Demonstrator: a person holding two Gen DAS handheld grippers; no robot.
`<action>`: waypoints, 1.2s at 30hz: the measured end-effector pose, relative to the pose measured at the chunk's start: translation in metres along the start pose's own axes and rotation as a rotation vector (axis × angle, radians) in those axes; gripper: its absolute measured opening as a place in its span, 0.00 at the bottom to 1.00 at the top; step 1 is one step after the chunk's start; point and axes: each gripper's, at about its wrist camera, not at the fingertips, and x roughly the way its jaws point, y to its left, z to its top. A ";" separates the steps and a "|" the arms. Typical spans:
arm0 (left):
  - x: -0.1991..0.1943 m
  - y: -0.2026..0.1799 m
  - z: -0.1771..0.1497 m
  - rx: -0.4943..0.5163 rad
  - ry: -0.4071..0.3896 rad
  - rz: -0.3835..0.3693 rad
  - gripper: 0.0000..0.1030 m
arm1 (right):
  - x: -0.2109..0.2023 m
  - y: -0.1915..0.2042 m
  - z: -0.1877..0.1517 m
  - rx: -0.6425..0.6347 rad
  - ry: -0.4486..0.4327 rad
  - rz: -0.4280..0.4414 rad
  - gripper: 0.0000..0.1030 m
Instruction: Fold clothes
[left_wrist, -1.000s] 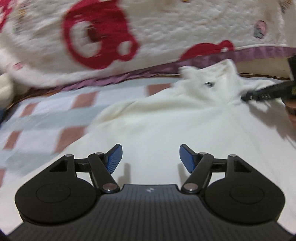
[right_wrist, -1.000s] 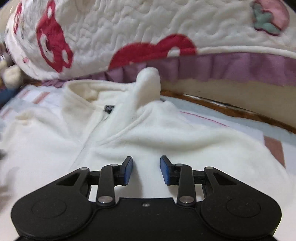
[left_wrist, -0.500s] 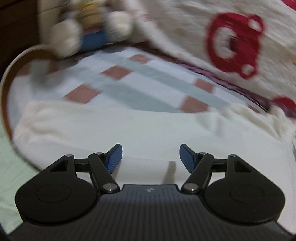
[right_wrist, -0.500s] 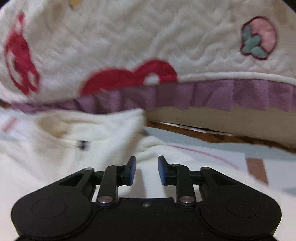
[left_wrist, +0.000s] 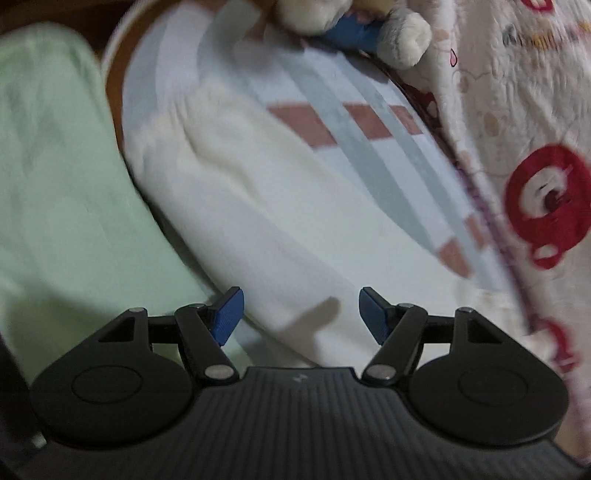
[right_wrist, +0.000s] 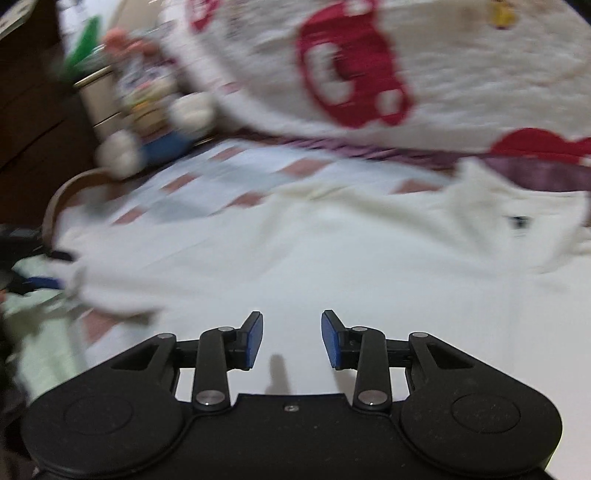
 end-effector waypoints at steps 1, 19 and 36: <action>0.002 0.001 -0.002 -0.020 0.018 -0.024 0.66 | 0.001 0.010 -0.003 -0.024 0.015 0.028 0.45; 0.045 -0.030 -0.008 0.140 -0.065 0.022 0.46 | 0.051 0.068 -0.012 -0.219 0.170 0.075 0.44; 0.011 -0.033 -0.001 0.244 -0.237 0.111 0.10 | 0.054 0.085 -0.012 -0.209 0.170 0.155 0.06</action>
